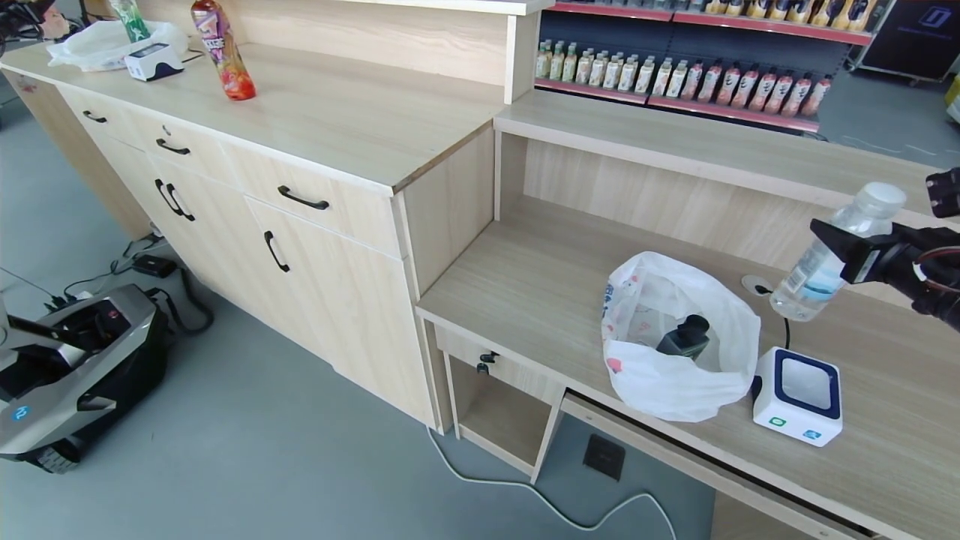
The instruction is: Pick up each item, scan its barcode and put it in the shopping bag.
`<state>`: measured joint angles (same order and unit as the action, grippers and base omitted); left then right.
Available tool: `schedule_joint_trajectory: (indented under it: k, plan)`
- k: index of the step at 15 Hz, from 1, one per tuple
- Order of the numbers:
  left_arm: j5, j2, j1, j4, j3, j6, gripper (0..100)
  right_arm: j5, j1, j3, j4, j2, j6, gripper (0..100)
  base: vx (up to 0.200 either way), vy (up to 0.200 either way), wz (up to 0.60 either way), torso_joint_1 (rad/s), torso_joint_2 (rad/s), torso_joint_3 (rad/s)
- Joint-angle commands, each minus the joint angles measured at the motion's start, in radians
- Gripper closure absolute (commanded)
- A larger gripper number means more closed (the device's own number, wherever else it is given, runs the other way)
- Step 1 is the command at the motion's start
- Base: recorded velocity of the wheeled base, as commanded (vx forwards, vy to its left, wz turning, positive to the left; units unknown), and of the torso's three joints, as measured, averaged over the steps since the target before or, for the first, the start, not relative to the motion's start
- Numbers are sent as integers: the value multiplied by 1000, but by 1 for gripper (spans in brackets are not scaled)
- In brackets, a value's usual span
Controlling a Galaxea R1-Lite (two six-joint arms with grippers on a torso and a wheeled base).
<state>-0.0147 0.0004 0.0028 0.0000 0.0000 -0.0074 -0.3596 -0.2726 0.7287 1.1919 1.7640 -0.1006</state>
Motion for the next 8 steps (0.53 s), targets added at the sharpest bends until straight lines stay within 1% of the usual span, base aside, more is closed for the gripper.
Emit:
schedule_joint_trajectory:
  k: [1, 2, 5, 8]
  plan:
    - [-1, 0, 0, 0, 0, 0, 0, -1, 46, -12, 52, 106, 27, 100, 0, 0, 0, 0, 0, 0]
    - [-1, 0, 0, 0, 0, 0, 0, -1, 59, -20, 71, 115, 30, 100, 0, 0, 0, 0, 0, 0]
    - [1, 0, 0, 0, 0, 0, 0, -2, 111, -109, 160, 163, 29, 100, 0, 0, 0, 0, 0, 0]
    - [1, 0, 0, 0, 0, 0, 0, -2, 131, -138, 245, 221, 27, 100, 0, 0, 0, 0, 0, 0]
